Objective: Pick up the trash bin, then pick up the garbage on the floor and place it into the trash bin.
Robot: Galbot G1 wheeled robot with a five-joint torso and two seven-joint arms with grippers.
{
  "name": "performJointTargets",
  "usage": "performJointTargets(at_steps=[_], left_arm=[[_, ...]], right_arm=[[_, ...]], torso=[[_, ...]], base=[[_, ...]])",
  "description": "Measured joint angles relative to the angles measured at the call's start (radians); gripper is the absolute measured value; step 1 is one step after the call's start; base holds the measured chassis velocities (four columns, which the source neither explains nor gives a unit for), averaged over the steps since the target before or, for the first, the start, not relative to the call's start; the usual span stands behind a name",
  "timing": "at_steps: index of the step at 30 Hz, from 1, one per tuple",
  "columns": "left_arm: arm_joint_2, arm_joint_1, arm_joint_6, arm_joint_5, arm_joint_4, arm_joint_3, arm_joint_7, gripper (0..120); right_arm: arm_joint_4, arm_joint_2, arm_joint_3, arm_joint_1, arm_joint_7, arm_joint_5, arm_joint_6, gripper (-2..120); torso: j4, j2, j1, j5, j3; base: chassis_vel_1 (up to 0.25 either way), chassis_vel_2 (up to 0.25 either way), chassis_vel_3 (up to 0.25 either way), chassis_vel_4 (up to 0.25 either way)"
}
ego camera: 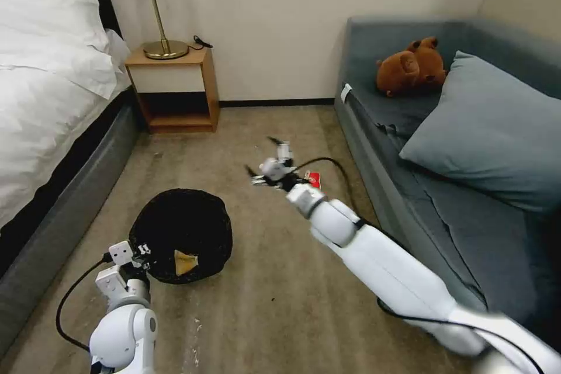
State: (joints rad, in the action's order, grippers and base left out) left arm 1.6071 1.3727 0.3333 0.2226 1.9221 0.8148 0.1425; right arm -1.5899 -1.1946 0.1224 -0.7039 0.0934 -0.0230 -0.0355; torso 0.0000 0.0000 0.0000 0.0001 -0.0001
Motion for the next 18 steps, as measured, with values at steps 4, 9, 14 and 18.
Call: performJointTargets(at_steps=[4, 9, 14, 18], left_arm=[[0.001, -0.006, -0.004, 0.0, -0.008, -0.001, -0.007, 3], [0.001, -0.009, 0.002, -0.003, -0.007, -0.001, -0.006, 3], [-0.001, -0.015, 0.007, -0.003, -0.004, -0.001, -0.006, 3], [0.0, -0.02, 0.006, -0.001, -0.006, -0.001, -0.007, 3]], right_arm=[[-0.076, -0.016, -0.119, -0.147, 0.051, -0.098, -0.03, 100], [-0.148, -0.081, -0.279, -0.258, 0.058, -0.12, -0.041, 100], [-0.198, -0.114, -0.364, -0.34, 0.064, -0.17, 0.009, 100], [-0.204, -0.126, -0.398, -0.388, 0.063, -0.162, 0.062, 100]], torso=[[-0.0003, 0.0, 0.0, -0.0001, 0.0], [-0.0001, 0.0, 0.0, -0.0001, 0.0], [0.0, 0.0, 0.0, -0.0001, 0.0], [0.0, 0.0, 0.0, -0.0002, 0.0]], base=[[0.0, 0.0, 0.0, 0.0], [0.0, 0.0, 0.0, 0.0], [0.0, 0.0, 0.0, 0.0], [0.0, 0.0, 0.0, 0.0]])
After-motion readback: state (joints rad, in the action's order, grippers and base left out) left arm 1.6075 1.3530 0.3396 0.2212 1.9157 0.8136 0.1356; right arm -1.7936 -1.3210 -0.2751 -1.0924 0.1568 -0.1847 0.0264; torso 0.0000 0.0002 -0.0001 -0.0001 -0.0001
